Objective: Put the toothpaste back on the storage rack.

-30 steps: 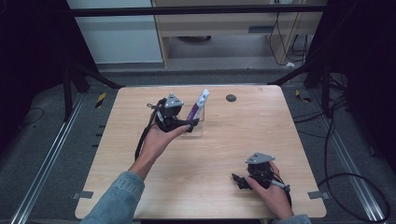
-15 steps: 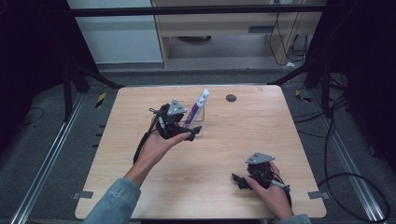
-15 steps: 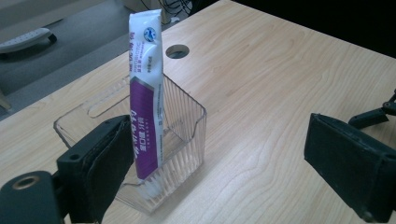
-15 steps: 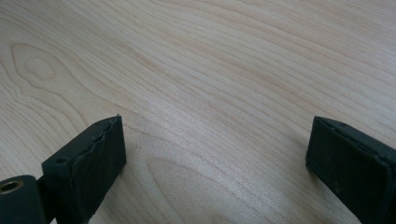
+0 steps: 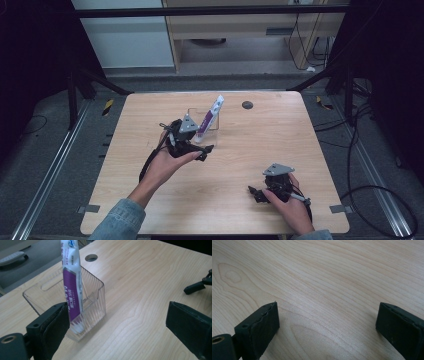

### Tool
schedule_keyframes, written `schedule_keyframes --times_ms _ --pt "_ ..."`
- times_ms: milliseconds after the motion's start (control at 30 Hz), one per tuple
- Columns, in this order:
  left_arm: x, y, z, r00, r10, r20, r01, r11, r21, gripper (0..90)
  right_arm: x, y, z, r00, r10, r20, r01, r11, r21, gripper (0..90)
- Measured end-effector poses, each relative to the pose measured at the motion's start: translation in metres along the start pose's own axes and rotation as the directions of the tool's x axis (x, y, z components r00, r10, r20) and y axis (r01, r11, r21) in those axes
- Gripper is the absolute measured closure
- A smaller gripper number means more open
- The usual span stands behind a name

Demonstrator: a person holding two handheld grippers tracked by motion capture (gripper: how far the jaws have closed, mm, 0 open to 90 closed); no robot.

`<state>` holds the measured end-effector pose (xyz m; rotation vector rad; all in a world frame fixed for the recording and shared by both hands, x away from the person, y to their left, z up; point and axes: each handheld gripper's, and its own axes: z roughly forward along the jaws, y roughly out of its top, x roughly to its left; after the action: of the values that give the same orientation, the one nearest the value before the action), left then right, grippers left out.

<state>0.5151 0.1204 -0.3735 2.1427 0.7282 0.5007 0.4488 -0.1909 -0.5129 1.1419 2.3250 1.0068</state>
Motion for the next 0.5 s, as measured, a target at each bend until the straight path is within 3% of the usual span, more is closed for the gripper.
schedule_keyframes --times_ms 200,500 --pt "-0.003 -0.011 -0.006 0.9999 0.006 -0.010 -0.005 0.9998 0.021 3.1 0.000 0.000 0.000 1.0000 0.000 0.000 0.000 1.000 0.000 5.1" --pt "0.004 -0.035 -0.017 0.9992 -0.003 -0.039 0.005 0.9988 0.049 3.0 0.000 0.000 0.000 1.0000 0.000 0.000 0.000 1.000 0.000 5.2"
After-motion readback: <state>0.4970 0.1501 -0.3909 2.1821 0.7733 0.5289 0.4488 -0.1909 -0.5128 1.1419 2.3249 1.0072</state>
